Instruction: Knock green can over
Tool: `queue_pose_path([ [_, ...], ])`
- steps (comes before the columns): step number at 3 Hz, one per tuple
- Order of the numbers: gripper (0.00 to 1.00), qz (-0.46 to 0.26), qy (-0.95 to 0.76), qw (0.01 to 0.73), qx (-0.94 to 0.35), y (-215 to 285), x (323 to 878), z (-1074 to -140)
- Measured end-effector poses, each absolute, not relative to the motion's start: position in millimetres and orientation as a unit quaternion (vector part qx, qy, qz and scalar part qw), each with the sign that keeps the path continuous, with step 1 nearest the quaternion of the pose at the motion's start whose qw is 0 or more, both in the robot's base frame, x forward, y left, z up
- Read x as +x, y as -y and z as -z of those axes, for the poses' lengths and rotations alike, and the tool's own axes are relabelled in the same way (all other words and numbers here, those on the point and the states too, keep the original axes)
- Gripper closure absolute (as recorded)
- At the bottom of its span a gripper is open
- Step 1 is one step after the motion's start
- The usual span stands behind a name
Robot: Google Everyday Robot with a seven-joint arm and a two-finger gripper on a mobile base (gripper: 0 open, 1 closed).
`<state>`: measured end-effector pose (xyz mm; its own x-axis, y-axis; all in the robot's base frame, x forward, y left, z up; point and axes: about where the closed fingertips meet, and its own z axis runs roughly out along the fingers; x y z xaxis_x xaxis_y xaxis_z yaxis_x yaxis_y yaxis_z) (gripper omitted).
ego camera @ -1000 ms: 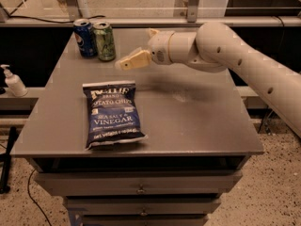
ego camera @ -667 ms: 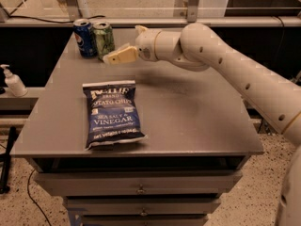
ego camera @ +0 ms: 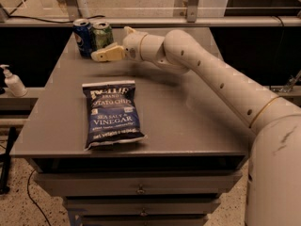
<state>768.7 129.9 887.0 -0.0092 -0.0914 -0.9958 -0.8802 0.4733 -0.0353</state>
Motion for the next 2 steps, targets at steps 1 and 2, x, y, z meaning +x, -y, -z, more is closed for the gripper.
queue_pose_path([
  [1, 0.18, -0.347, -0.616, 0.591, -0.389, -147.7, 775.7, -885.0],
  [2, 0.42, -0.352, -0.610, 0.592, -0.391, -155.0, 778.1, -888.3],
])
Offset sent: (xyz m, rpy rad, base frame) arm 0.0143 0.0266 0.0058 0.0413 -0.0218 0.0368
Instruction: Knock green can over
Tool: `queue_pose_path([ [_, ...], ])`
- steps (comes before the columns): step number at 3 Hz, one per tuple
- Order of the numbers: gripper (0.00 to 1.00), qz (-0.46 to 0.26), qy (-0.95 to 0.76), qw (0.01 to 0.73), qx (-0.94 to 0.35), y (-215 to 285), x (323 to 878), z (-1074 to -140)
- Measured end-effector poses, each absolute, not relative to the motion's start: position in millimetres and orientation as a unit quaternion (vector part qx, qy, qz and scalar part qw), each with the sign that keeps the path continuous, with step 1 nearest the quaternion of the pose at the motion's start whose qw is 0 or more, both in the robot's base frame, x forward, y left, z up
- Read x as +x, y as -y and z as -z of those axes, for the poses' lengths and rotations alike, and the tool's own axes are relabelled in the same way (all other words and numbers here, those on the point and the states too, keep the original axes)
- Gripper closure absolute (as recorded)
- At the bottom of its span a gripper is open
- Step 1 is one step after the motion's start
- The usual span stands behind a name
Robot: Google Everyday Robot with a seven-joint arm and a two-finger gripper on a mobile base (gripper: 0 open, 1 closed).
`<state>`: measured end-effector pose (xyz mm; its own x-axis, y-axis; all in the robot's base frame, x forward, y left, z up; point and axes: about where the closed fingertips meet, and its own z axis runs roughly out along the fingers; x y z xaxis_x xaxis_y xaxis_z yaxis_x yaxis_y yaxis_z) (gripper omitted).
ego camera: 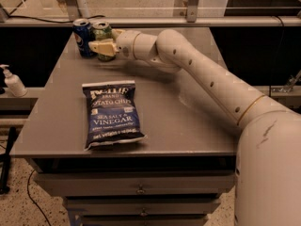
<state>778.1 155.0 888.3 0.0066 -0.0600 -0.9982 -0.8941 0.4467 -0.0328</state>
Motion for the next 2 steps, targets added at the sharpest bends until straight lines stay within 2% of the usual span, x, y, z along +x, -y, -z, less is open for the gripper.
queue_pose_path([
  [1, 0.64, -0.352, -0.611, 0.590, -0.394, -152, 777, -888],
  [2, 0.88, -0.330, -0.625, 0.583, -0.402, -122, 773, -885],
])
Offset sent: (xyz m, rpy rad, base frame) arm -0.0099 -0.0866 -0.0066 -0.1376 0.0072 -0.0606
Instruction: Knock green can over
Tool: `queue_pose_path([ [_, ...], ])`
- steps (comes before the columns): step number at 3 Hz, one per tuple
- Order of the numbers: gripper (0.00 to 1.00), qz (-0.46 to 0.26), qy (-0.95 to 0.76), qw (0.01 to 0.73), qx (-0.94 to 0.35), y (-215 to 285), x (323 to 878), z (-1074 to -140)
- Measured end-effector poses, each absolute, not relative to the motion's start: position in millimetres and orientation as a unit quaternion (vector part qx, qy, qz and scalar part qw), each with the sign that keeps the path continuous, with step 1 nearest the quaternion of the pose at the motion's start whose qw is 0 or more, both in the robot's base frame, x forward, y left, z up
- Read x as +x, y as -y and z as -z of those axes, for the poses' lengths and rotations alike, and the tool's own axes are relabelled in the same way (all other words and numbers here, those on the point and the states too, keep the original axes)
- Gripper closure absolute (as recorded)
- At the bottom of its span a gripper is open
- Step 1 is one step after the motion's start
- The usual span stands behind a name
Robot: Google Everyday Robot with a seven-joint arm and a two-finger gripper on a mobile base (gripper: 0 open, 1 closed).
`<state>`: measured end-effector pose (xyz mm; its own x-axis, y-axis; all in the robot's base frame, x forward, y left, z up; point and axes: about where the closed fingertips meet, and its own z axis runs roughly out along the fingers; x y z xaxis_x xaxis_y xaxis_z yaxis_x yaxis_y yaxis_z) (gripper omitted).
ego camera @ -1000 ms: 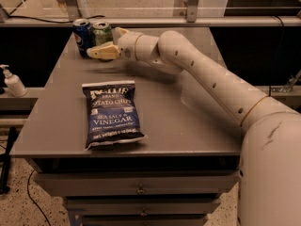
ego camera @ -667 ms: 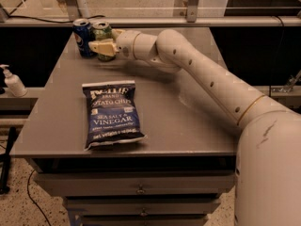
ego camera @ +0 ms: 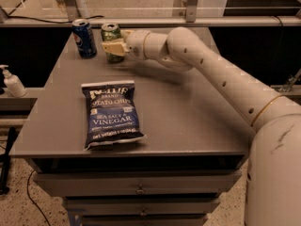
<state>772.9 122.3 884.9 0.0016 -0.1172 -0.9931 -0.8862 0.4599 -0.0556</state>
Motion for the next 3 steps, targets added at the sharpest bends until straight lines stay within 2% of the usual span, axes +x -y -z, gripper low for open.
queue_pose_path([
  [1, 1.00, -0.297, -0.638, 0.568, -0.427, -83, 771, -896],
  [3, 1.00, -0.231, -0.652, 0.511, -0.510, -7, 764, -921],
])
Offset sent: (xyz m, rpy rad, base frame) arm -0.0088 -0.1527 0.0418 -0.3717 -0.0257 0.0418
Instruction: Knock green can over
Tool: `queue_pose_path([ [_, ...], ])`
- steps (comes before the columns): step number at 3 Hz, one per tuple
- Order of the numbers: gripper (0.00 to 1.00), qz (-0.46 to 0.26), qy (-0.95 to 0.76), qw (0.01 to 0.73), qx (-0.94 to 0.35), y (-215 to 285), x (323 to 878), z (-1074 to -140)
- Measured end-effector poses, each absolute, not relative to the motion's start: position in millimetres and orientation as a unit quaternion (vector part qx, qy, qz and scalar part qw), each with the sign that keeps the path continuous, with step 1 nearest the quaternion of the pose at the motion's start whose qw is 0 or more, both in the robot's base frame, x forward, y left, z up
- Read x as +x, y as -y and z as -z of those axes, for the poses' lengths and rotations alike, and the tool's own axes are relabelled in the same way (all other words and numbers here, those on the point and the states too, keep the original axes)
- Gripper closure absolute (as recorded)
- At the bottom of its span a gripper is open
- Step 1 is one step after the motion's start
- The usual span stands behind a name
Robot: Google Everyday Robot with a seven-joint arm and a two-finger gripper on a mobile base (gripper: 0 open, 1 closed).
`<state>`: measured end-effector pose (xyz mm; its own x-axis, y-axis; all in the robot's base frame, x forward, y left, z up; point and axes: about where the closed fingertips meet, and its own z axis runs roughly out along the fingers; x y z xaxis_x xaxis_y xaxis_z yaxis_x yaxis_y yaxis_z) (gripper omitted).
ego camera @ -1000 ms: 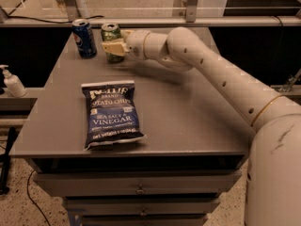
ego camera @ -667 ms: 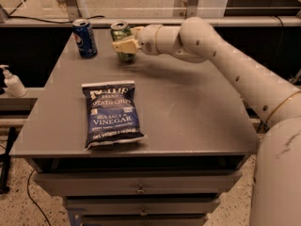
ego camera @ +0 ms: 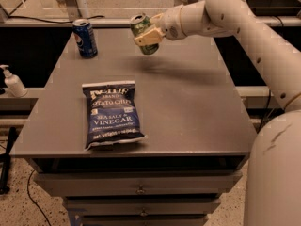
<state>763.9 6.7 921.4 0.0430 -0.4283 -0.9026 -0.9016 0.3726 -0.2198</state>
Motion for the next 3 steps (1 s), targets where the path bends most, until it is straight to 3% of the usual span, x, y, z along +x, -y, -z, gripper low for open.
queue_pose_path([
  [3, 1.00, -0.084, -0.656, 0.342, -0.667, 45, 733, -910],
])
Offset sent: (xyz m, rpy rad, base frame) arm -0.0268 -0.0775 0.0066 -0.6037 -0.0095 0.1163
